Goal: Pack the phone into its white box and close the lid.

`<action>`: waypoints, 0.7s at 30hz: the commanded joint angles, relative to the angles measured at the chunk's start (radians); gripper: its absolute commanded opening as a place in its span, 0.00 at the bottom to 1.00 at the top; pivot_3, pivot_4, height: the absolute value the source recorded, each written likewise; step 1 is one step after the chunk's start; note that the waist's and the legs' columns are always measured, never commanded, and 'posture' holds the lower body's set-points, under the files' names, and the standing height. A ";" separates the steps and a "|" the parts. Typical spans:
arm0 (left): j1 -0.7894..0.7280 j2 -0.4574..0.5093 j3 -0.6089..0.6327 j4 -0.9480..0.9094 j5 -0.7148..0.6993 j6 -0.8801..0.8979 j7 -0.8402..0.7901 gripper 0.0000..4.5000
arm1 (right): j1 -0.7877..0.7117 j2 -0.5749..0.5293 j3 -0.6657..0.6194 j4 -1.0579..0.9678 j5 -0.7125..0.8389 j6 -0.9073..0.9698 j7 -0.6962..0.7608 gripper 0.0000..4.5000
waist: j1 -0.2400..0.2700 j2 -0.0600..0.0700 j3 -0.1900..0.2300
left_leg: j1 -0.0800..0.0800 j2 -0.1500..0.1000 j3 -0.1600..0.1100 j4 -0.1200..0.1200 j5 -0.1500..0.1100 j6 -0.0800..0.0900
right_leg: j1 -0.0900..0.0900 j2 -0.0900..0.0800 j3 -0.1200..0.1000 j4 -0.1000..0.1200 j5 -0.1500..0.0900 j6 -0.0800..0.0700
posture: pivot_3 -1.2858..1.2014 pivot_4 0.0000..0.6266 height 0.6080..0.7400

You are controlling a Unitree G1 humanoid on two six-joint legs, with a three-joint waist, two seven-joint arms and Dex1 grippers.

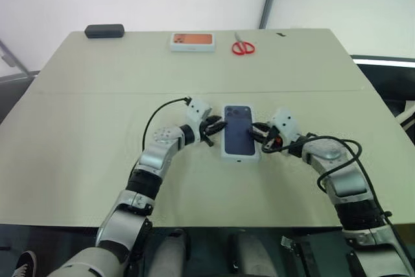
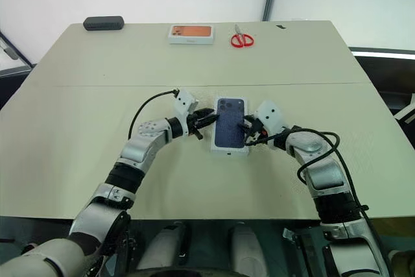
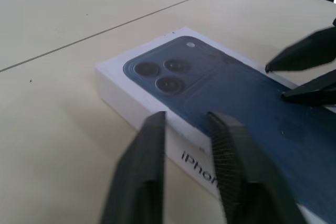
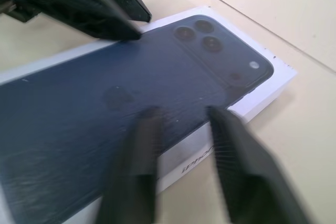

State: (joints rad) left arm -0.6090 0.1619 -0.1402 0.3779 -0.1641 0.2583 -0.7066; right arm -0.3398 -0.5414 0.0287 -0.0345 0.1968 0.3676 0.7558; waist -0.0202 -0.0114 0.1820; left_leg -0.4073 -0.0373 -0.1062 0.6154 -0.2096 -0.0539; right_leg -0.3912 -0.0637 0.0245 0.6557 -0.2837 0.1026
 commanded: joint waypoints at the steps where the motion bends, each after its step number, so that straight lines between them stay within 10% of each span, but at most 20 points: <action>1: 0.057 0.103 0.076 -0.173 -0.079 0.010 -0.092 0.77 | 0.021 -0.038 -0.091 -0.111 0.108 0.016 0.057 0.77 | -0.001 0.000 0.000 | 0.000 0.000 0.000 0.000 0.000 0.000 | -0.001 0.000 0.001 0.000 0.000 0.000 | 0.52 0.24 1.00; 3: 0.112 0.170 0.139 -0.252 -0.149 0.033 -0.138 0.99 | 0.057 -0.064 -0.105 -0.134 0.111 -0.023 0.083 0.99 | 0.000 0.000 0.000 | 0.000 0.001 -0.001 0.000 0.000 0.000 | -0.001 0.000 0.001 0.000 0.000 0.000 | 0.52 0.24 1.00; 21: 0.528 0.468 0.460 -0.487 -0.317 0.078 -0.178 1.00 | 0.257 -0.184 -0.251 -0.178 0.198 -0.099 0.186 1.00 | 0.005 0.001 0.000 | -0.001 0.003 -0.001 -0.001 0.000 0.000 | 0.000 -0.003 0.001 -0.002 0.000 -0.001 | 0.52 0.24 1.00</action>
State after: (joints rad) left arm -0.0897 0.6096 0.2732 -0.0760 -0.4582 0.3391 -0.8856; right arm -0.0795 -0.7105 -0.1872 -0.1988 0.3764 0.2924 0.9325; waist -0.0149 -0.0105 0.1823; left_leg -0.4079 -0.0342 -0.1073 0.6142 -0.2098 -0.0537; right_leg -0.3913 -0.0662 0.0249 0.6536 -0.2841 0.1018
